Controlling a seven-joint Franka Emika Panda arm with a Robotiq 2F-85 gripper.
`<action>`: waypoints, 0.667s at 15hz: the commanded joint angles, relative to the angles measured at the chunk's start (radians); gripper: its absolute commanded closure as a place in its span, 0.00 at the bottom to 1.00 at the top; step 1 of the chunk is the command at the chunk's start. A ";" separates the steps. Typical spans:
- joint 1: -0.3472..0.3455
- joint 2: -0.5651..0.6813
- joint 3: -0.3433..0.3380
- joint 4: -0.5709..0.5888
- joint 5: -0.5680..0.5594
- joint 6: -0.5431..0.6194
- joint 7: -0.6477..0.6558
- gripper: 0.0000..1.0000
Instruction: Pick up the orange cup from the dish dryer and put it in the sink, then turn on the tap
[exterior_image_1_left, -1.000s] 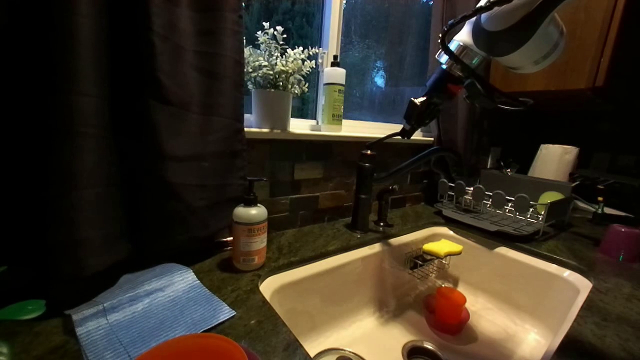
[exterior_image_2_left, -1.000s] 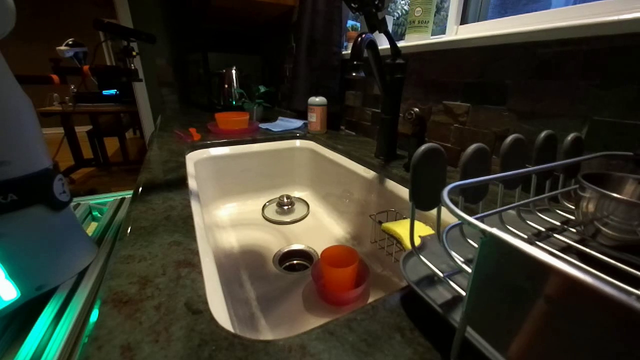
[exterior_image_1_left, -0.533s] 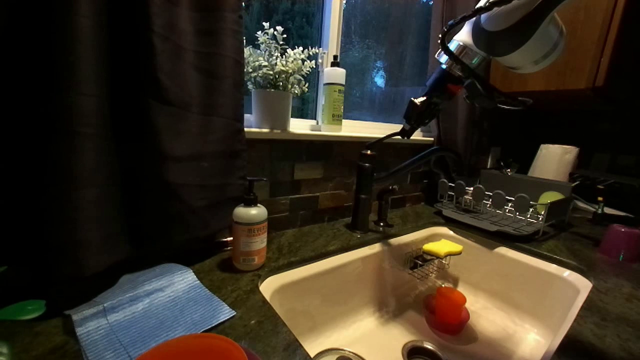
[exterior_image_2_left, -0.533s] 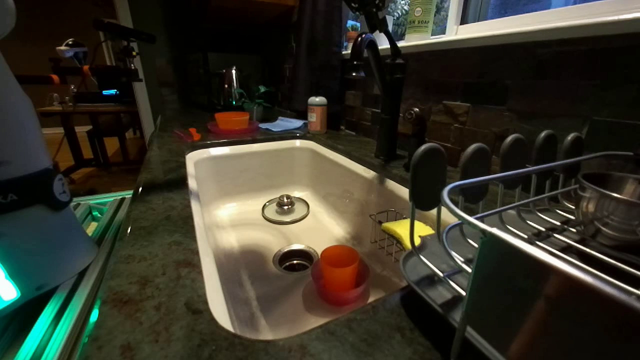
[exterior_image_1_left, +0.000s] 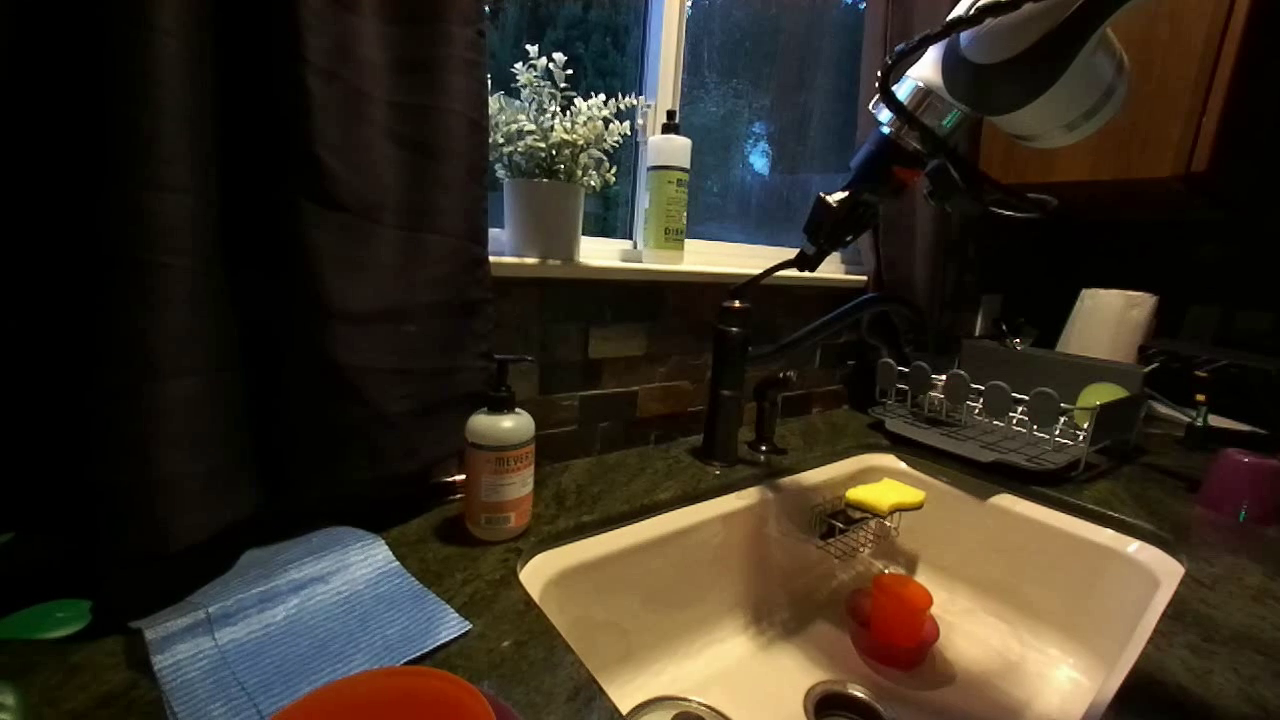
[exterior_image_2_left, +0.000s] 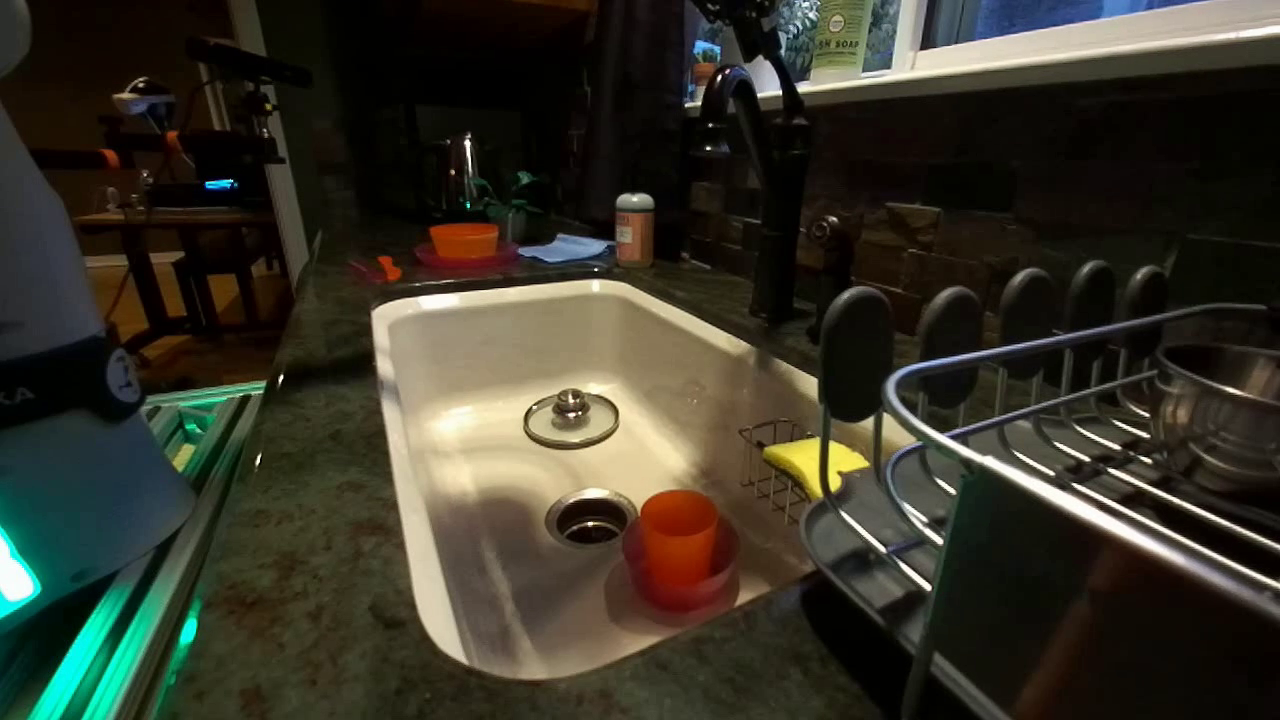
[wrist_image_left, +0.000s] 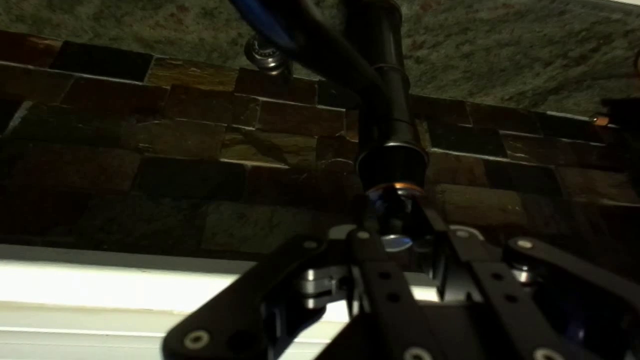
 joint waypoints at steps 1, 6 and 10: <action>0.015 0.017 -0.005 0.012 0.036 0.050 -0.038 0.94; 0.025 0.022 -0.009 0.010 0.040 0.076 -0.052 0.94; 0.027 0.022 -0.010 0.008 0.043 0.092 -0.062 0.94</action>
